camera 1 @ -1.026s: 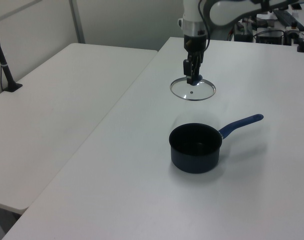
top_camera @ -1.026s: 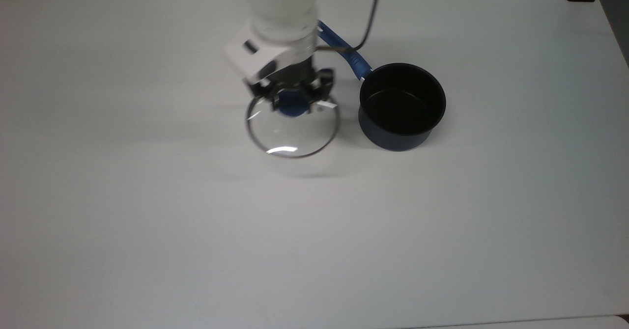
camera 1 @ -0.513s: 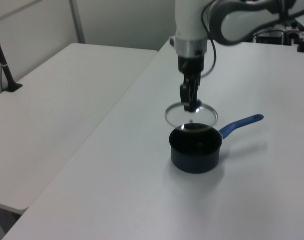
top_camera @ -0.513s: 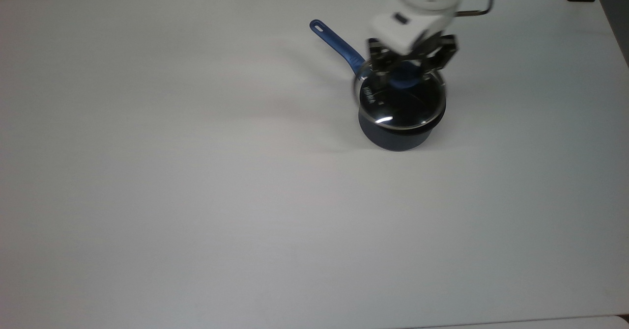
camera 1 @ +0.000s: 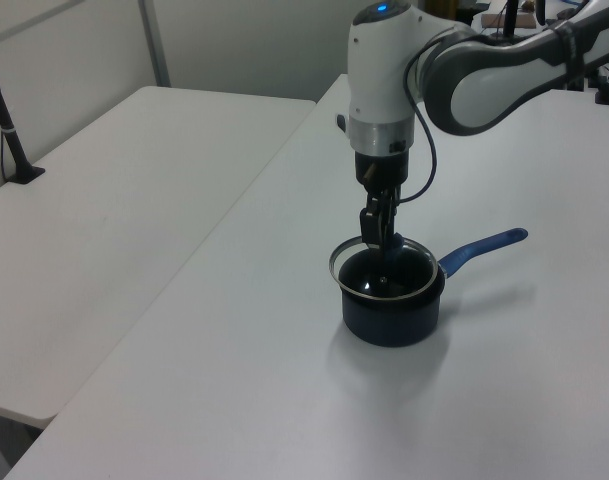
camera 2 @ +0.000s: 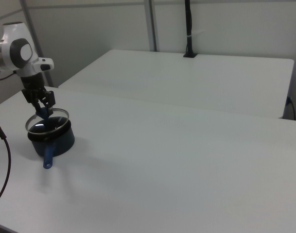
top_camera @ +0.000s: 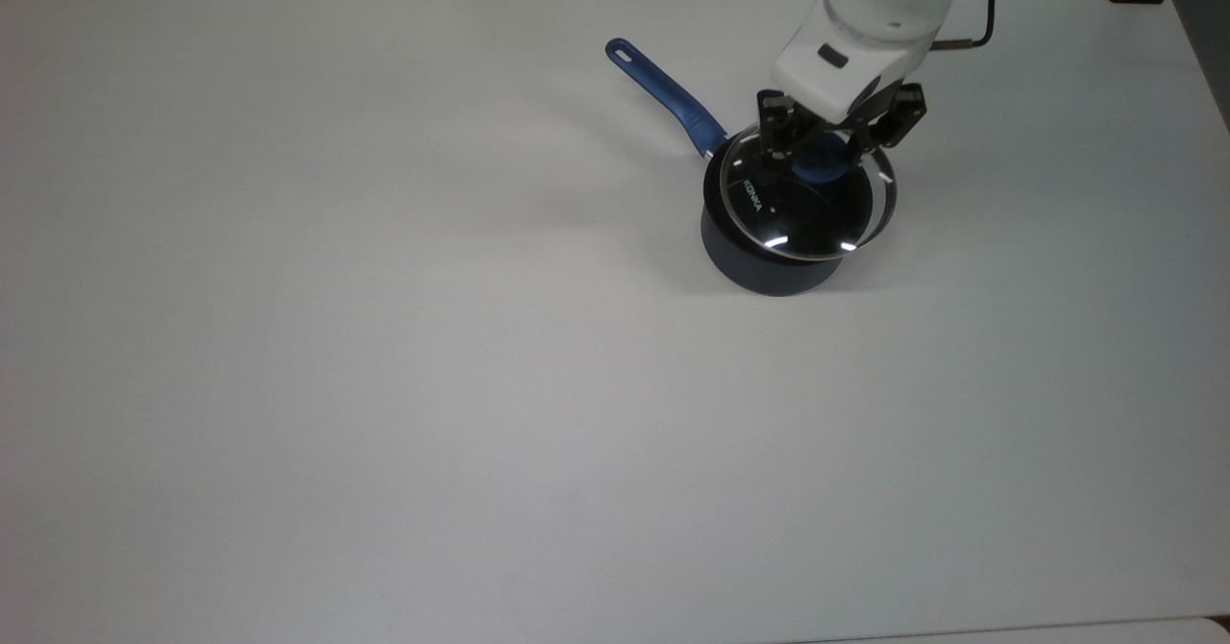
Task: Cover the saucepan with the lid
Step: 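Carry the lid over the navy saucepan and lower it onto the rim, then open the gripper and lift away from the lid knob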
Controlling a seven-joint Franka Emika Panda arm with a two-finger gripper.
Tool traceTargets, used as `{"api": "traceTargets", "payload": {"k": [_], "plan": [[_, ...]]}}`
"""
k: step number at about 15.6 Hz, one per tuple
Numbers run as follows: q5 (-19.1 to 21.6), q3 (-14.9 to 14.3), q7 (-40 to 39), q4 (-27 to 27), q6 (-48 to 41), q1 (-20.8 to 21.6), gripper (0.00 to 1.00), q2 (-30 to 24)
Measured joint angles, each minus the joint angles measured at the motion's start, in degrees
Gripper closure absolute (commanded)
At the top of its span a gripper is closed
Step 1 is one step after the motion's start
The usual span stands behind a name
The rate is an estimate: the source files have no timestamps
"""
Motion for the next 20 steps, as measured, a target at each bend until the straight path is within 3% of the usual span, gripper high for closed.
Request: {"api": "traceTargets", "payload": {"k": [4,5,6,7,14,20], "plan": [[-1.17,-0.01,0.04,-1.22,0.29,-0.09,0.67,0.61],[-1.17,-0.01,0.05,-1.46,0.30,-0.09,0.61,0.62],[-1.18,-0.01,0.05,-1.65,0.30,-0.09,0.35,0.61],[-1.18,-0.01,0.05,-1.70,0.30,-0.09,0.00,0.57],[-1.26,-0.14,2.35,-1.64,0.30,-0.41,0.00,-0.12],[-2.80,-1.14,2.31,-1.54,-3.60,-3.45,0.00,-5.04]]}}
